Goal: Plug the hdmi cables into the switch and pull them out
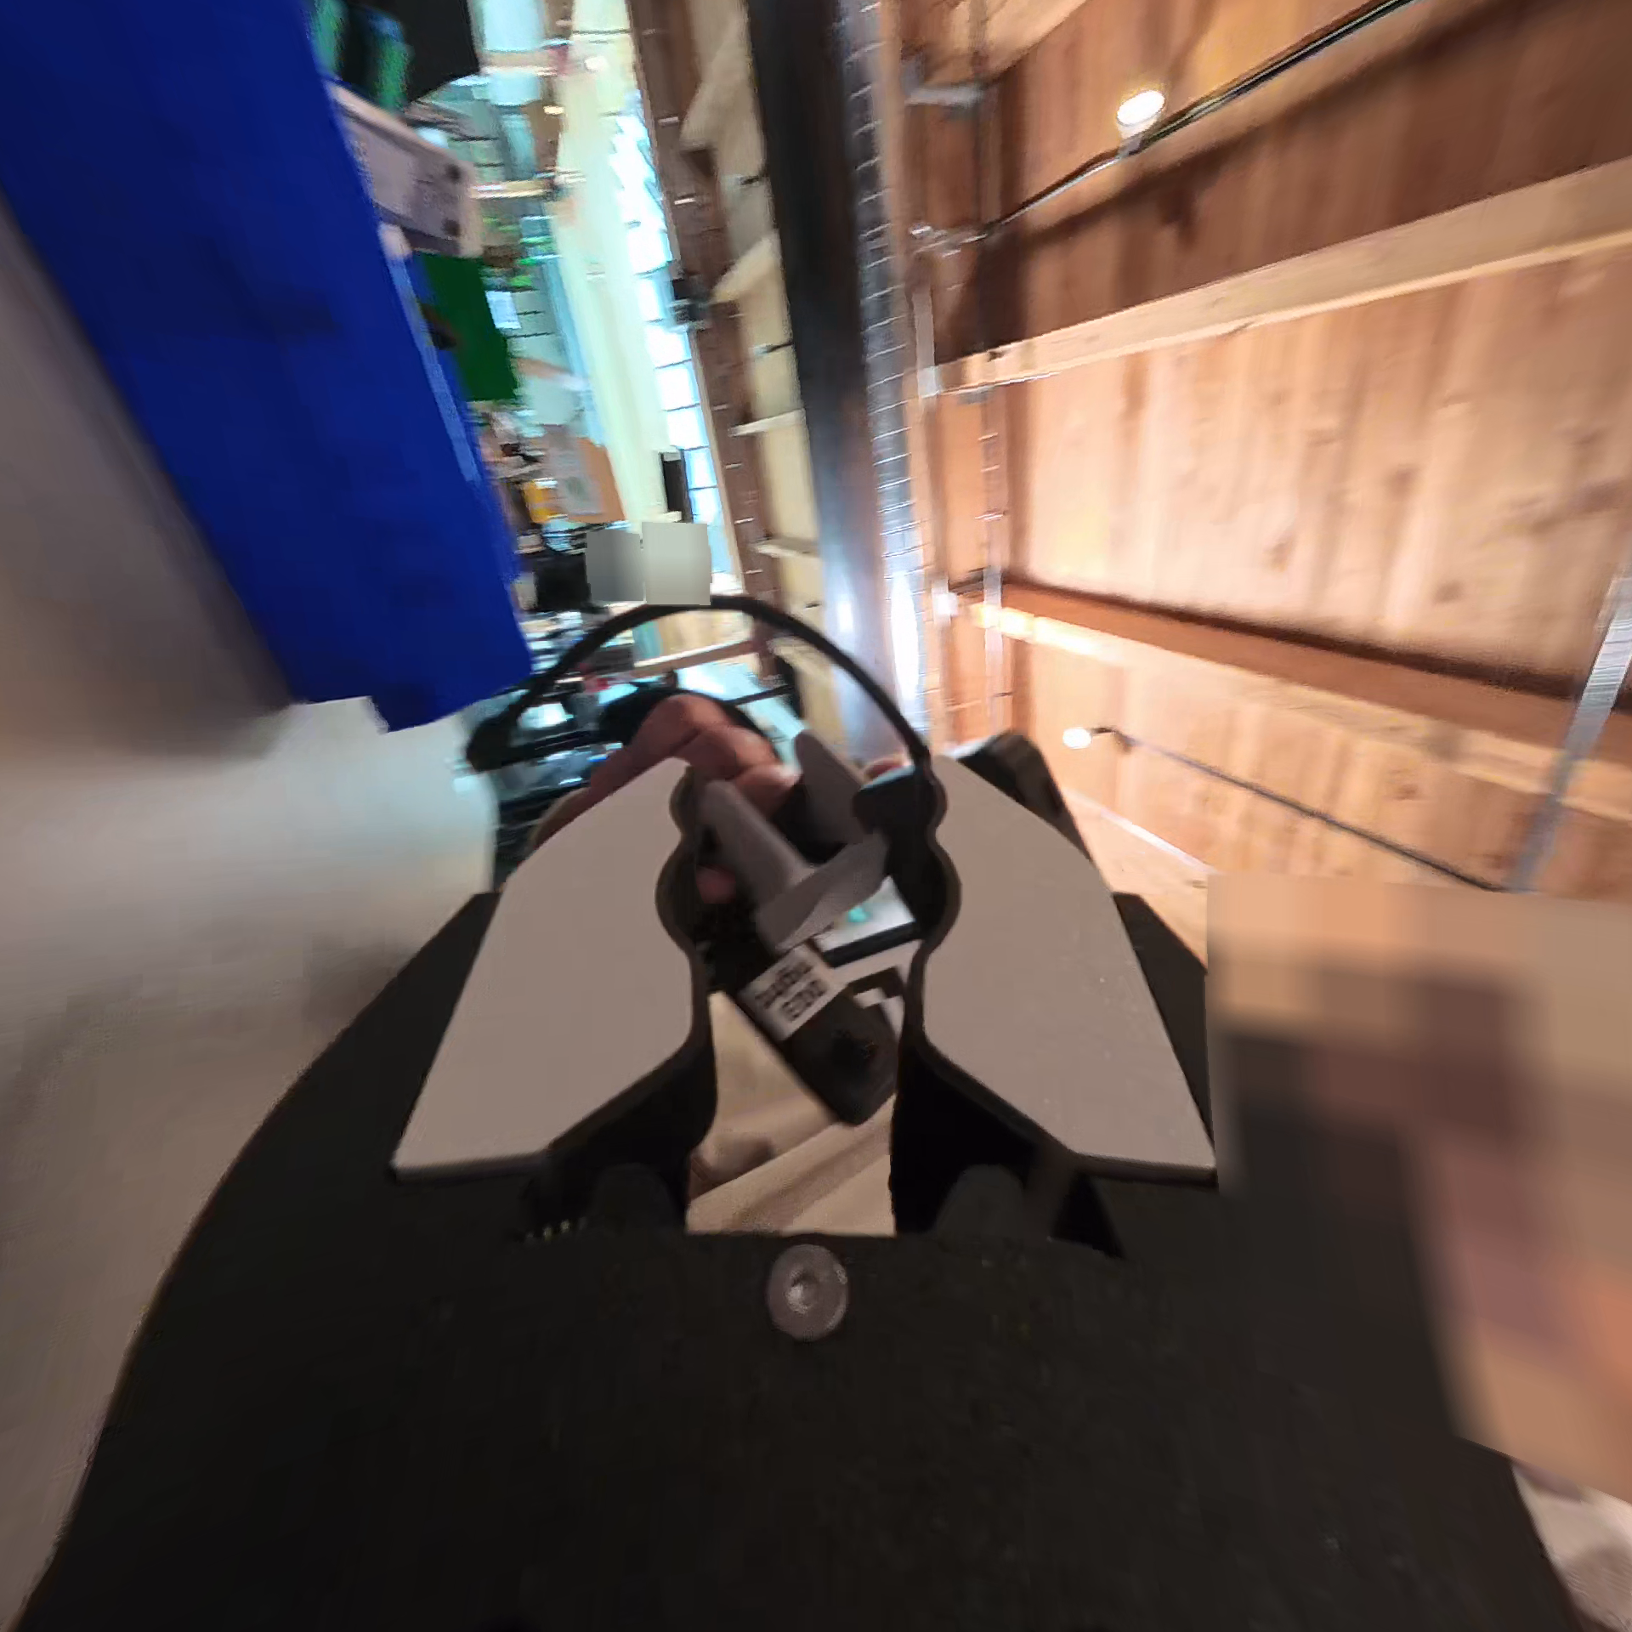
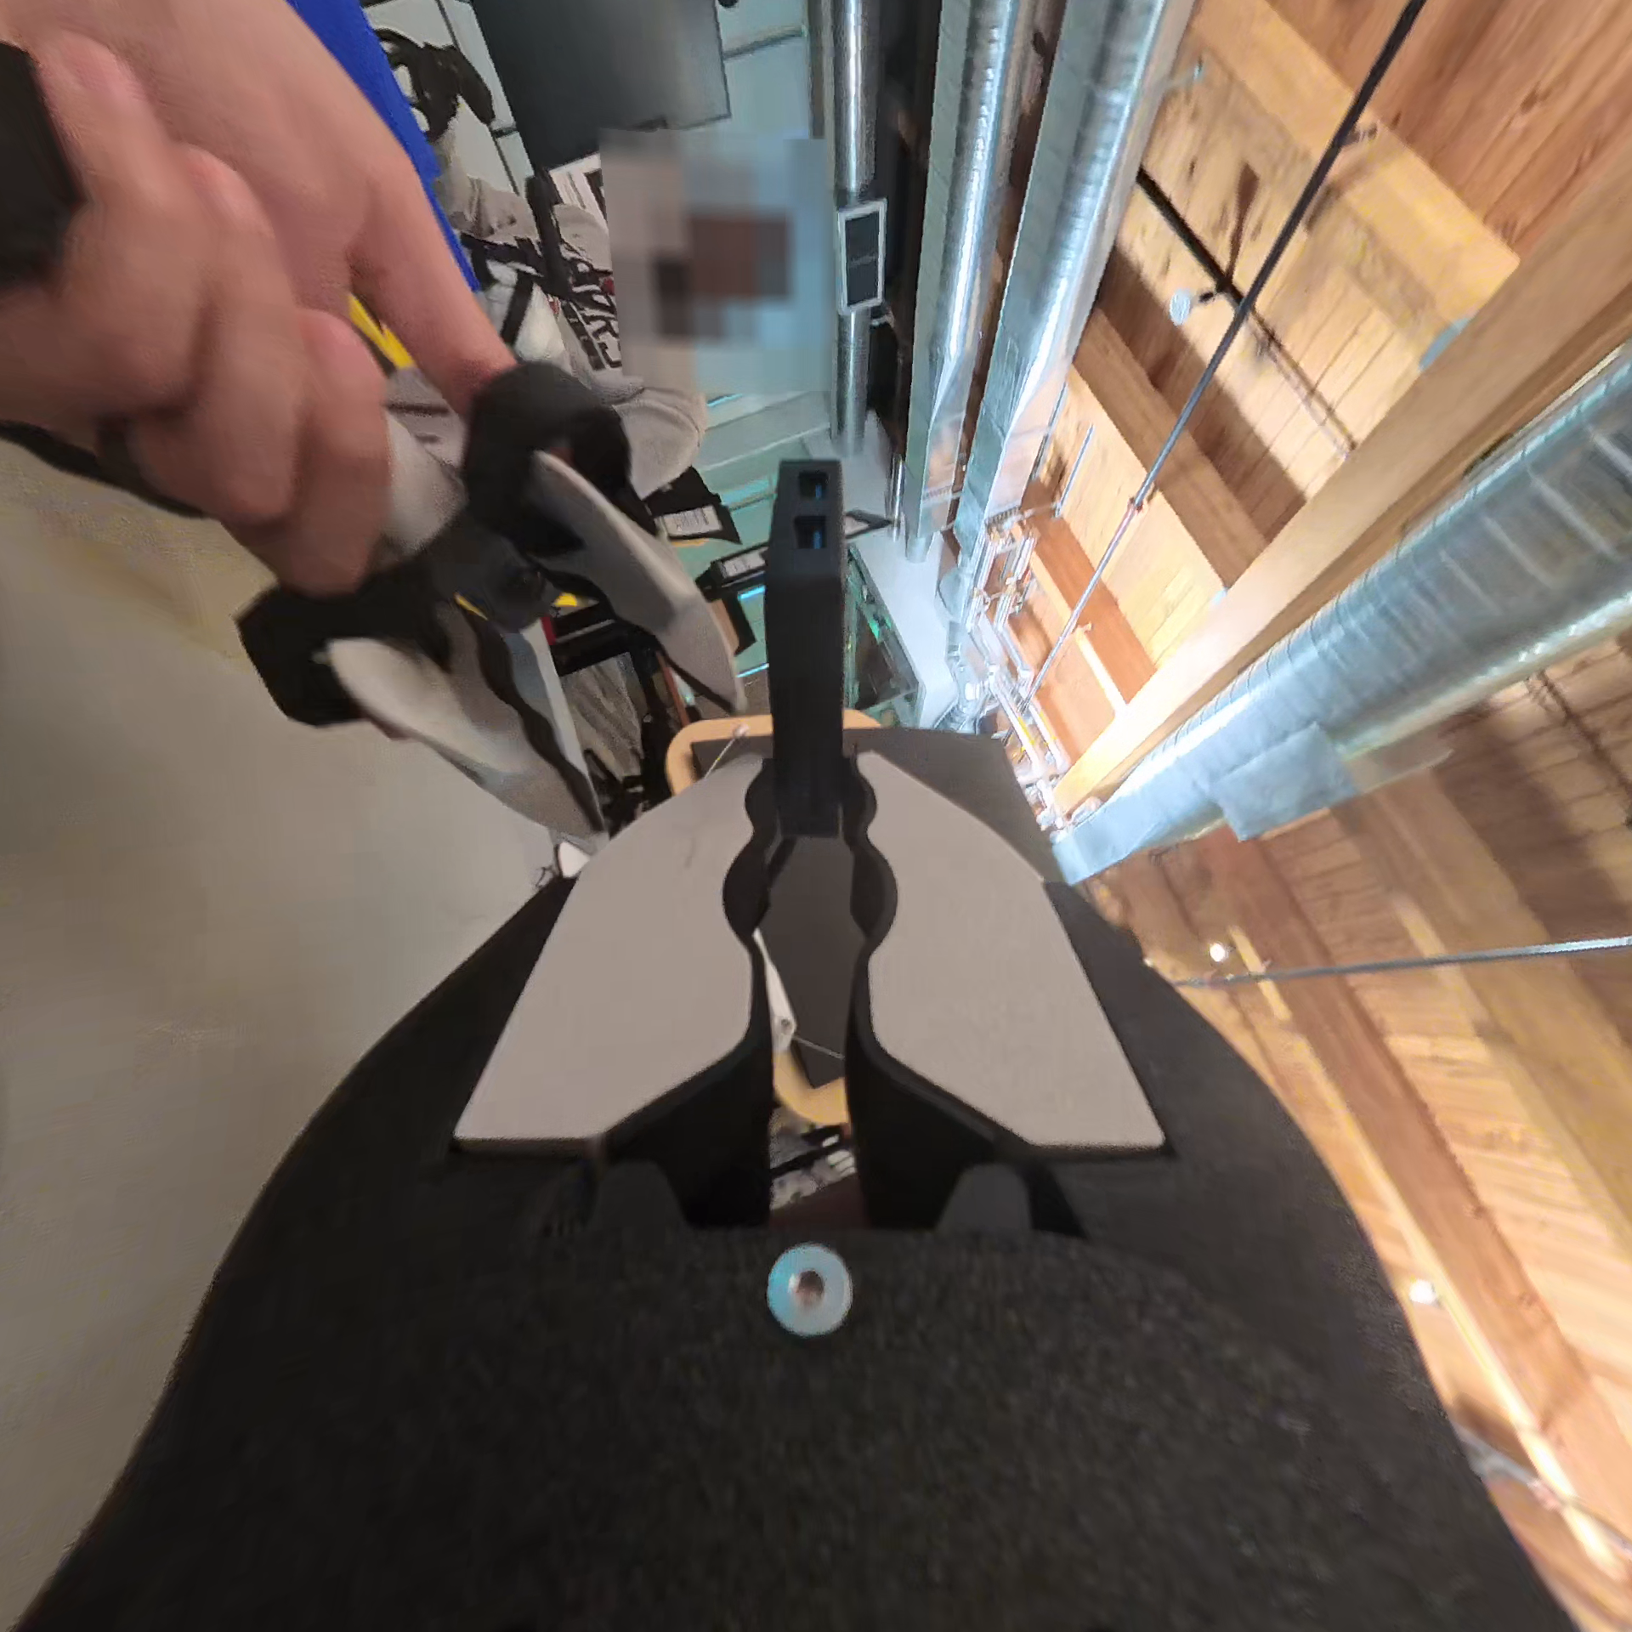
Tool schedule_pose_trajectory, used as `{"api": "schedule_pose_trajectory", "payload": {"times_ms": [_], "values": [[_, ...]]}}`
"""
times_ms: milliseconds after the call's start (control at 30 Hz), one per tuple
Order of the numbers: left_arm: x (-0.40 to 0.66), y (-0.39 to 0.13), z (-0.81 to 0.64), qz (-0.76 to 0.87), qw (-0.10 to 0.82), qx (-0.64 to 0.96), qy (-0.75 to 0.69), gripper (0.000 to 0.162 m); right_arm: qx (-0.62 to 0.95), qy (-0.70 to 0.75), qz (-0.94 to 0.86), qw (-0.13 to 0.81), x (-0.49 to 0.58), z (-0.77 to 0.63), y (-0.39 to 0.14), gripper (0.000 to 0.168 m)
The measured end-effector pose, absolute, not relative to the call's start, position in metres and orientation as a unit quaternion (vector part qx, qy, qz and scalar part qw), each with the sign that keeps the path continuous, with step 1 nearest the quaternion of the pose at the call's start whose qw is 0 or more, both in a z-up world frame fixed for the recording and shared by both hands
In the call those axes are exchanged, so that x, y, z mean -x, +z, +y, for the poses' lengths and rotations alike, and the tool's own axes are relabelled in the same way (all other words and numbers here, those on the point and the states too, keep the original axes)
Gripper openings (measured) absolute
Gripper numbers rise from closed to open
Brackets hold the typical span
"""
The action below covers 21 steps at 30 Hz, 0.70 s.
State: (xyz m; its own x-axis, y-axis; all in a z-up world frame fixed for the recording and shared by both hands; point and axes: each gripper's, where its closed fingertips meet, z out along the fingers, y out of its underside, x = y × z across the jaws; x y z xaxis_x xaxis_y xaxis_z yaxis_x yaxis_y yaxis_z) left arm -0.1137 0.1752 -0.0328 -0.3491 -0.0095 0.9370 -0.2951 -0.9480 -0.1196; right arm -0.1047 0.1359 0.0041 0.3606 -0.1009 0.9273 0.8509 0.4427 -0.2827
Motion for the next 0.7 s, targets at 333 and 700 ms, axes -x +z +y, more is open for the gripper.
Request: {"api": "schedule_pose_trajectory", "payload": {"times_ms": [333,700], "values": [[0.164,-0.065,0.183,-0.287,-0.166,-0.677,0.657,0.055,0.496,-0.417,-0.486,0.586,0.099,0.169,-0.035,0.013],[0.172,-0.065,0.179,-0.201,0.01,-0.639,0.742,0.015,0.495,-0.387,-0.552,0.548,0.154,0.171,-0.073,0.016]]}}
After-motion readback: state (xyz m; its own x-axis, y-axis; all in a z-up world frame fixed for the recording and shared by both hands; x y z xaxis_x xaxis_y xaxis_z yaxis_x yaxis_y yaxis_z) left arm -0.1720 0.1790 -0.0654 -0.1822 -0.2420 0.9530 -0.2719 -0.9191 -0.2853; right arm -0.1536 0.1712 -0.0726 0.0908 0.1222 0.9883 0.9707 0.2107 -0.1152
